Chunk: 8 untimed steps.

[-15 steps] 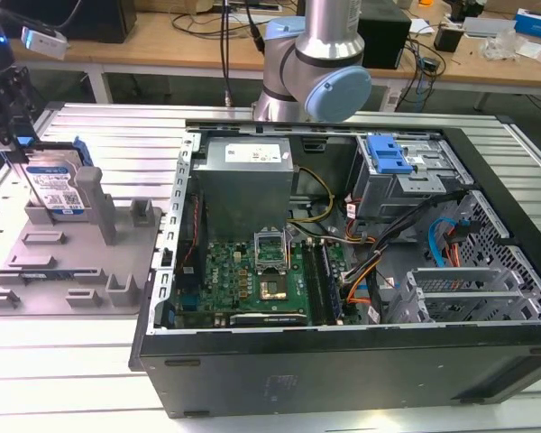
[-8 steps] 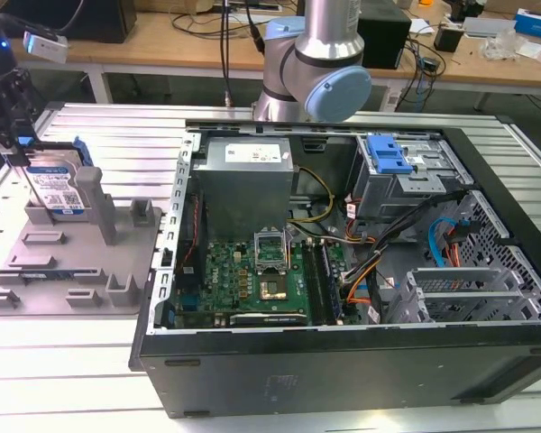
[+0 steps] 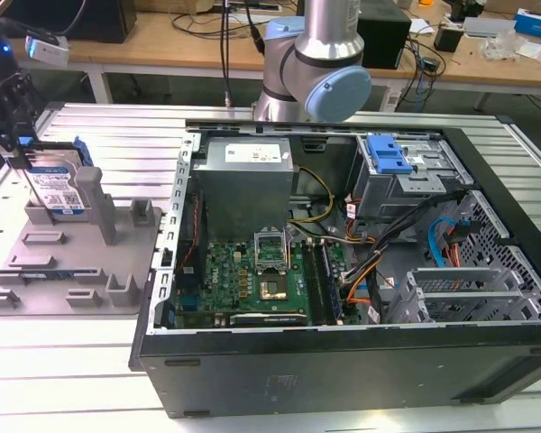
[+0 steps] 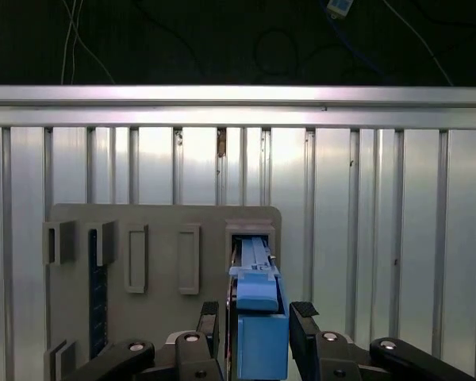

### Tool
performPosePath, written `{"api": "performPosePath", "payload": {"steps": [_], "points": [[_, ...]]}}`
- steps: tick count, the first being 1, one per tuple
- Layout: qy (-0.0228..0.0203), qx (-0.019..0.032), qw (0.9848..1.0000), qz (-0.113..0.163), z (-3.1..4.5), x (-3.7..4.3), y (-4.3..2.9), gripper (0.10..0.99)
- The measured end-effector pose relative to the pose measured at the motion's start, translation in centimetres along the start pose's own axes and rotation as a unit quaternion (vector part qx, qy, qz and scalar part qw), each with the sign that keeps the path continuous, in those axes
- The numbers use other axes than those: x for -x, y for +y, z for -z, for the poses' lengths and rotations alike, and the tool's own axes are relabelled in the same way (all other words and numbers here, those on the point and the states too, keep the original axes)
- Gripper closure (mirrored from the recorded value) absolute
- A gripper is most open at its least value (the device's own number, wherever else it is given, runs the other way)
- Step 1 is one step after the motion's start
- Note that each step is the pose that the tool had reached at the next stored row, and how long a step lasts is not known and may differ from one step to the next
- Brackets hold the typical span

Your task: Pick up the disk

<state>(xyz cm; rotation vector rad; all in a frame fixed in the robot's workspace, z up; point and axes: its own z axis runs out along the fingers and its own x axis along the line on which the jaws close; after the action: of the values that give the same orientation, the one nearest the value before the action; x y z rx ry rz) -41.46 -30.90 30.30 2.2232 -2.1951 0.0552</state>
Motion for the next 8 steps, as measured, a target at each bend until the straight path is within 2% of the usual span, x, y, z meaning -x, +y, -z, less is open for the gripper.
{"api": "performPosePath", "payload": {"steps": [8], "points": [[0.0, 0.0, 1.0, 0.0, -0.28, 0.01, 0.0, 0.604]]}}
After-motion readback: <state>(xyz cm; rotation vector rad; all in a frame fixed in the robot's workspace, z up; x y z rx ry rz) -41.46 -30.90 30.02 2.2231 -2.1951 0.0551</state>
